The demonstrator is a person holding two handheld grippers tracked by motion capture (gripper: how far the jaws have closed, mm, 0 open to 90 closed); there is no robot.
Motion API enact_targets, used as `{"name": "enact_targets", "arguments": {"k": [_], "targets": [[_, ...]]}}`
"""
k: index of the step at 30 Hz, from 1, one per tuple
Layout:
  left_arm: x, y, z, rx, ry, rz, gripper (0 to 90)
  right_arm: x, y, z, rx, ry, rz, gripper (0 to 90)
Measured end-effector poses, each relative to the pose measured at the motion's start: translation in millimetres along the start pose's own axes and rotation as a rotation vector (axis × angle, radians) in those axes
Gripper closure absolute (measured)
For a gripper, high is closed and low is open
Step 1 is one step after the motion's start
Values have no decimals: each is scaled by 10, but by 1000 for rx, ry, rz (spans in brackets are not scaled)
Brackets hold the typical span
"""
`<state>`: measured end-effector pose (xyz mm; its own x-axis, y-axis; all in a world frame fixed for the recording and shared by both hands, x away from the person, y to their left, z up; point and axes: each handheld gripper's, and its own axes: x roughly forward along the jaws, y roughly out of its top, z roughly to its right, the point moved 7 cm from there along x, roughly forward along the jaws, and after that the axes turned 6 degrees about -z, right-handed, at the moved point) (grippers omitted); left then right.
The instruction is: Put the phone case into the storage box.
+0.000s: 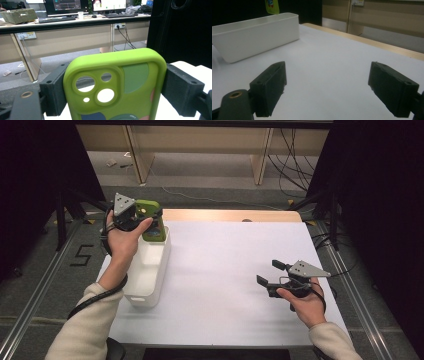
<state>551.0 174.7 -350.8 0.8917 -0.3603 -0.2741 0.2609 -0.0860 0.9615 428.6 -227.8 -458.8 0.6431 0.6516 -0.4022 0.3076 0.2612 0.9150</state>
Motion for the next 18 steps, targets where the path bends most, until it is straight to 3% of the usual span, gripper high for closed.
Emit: {"name": "enact_targets", "arguments": {"k": [18], "targets": [[27,-15,-31,5,6,-13,167,-2,-2,-2,-1,0,-3,162]]}}
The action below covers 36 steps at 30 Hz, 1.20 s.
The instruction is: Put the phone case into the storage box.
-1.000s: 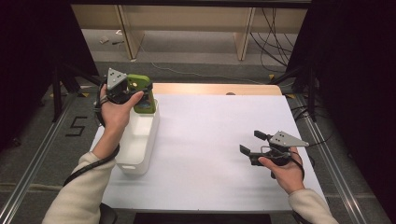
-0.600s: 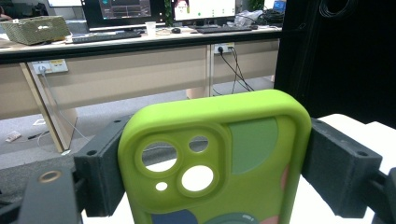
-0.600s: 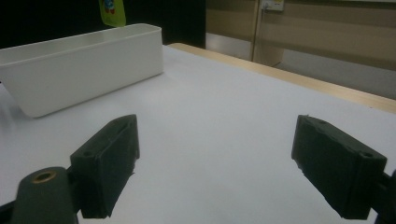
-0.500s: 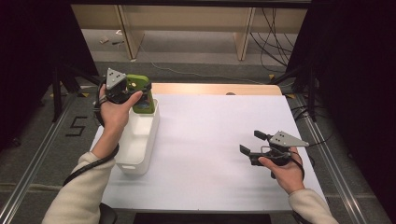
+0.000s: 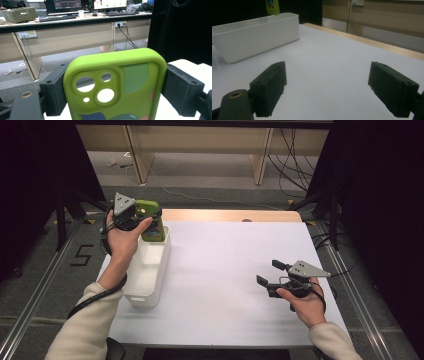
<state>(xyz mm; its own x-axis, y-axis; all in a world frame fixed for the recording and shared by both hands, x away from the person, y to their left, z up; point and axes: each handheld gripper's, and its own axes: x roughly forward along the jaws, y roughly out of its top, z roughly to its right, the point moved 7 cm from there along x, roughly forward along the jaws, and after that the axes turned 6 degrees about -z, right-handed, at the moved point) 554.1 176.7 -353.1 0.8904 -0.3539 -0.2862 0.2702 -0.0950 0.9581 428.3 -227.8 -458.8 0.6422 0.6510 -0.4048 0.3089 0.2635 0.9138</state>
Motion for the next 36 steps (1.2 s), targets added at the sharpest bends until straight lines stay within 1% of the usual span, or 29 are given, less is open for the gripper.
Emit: {"name": "enact_targets", "arguments": {"k": [9,21,30,36], "targets": [[37,-23,-29,3,5,-12,167,5,0,-4,1,2,2,162],[83,0,-26,5,-1,-14,167,2,1,-1,2,0,1,162],[104,10,-54,3,1,-15,166,10,1,-6,5,3,4,162],[133,-7,-65,2,1,-24,166,15,-1,-7,4,5,3,162]]}}
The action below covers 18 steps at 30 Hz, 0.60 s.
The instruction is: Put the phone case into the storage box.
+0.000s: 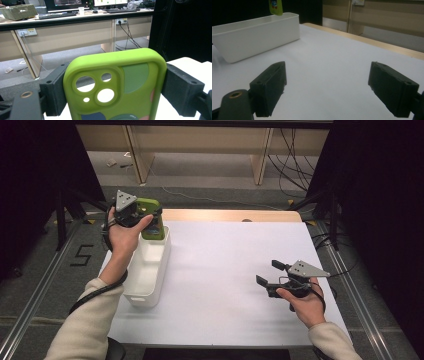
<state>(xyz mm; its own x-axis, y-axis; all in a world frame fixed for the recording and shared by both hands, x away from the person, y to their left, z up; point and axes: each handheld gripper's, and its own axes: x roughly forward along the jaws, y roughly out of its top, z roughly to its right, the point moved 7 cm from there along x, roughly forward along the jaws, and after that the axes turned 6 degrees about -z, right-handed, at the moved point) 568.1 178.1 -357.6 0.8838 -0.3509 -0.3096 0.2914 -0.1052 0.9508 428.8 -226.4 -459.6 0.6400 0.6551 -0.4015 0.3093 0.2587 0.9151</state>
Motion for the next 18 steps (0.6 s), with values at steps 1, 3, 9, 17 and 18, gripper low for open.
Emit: {"name": "enact_targets", "arguments": {"k": [1,3,9,17,18], "targets": [[6,-4,-3,0,0,-2,166,-1,0,2,-1,-1,0,162],[16,-9,-8,-1,0,-3,166,-2,1,3,2,-1,2,162],[31,-5,-27,-1,0,-4,166,-1,-2,3,0,0,0,162],[64,-17,-45,1,0,-12,166,3,-4,0,1,0,-2,162],[68,-17,-48,0,0,-13,166,3,-5,0,1,0,-2,162]]}}
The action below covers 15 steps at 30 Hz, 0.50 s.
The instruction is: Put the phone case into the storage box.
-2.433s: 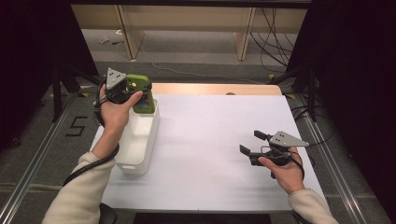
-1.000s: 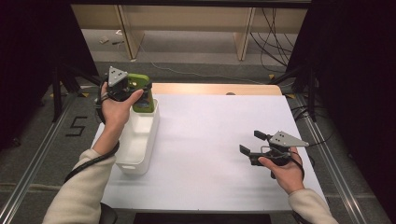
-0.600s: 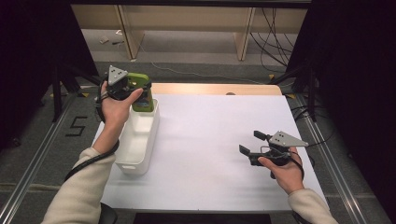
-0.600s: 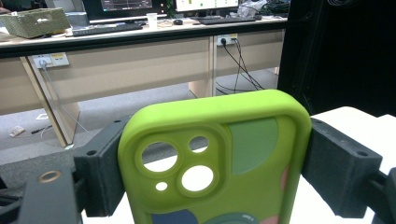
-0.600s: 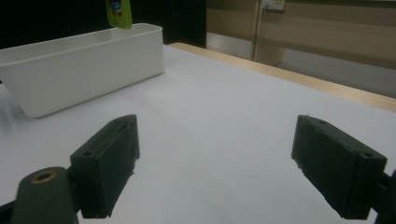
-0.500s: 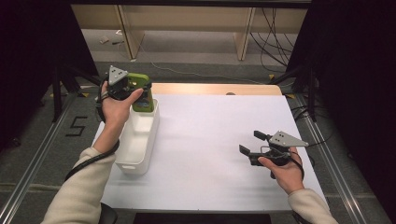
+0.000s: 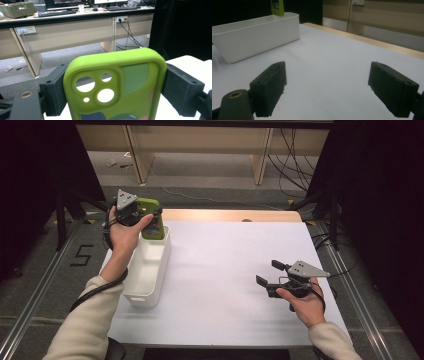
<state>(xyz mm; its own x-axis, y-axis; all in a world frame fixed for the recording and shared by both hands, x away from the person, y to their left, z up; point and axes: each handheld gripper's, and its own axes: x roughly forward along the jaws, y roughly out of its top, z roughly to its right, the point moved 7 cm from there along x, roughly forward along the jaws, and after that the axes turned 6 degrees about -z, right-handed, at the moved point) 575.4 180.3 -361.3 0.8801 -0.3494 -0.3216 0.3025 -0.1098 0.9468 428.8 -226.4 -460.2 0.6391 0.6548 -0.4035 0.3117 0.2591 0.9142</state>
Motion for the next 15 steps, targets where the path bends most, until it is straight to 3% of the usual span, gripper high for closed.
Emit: {"name": "enact_targets", "arguments": {"k": [15], "targets": [[45,2,-25,-2,3,-8,165,1,-3,0,1,1,-1,162]]}}
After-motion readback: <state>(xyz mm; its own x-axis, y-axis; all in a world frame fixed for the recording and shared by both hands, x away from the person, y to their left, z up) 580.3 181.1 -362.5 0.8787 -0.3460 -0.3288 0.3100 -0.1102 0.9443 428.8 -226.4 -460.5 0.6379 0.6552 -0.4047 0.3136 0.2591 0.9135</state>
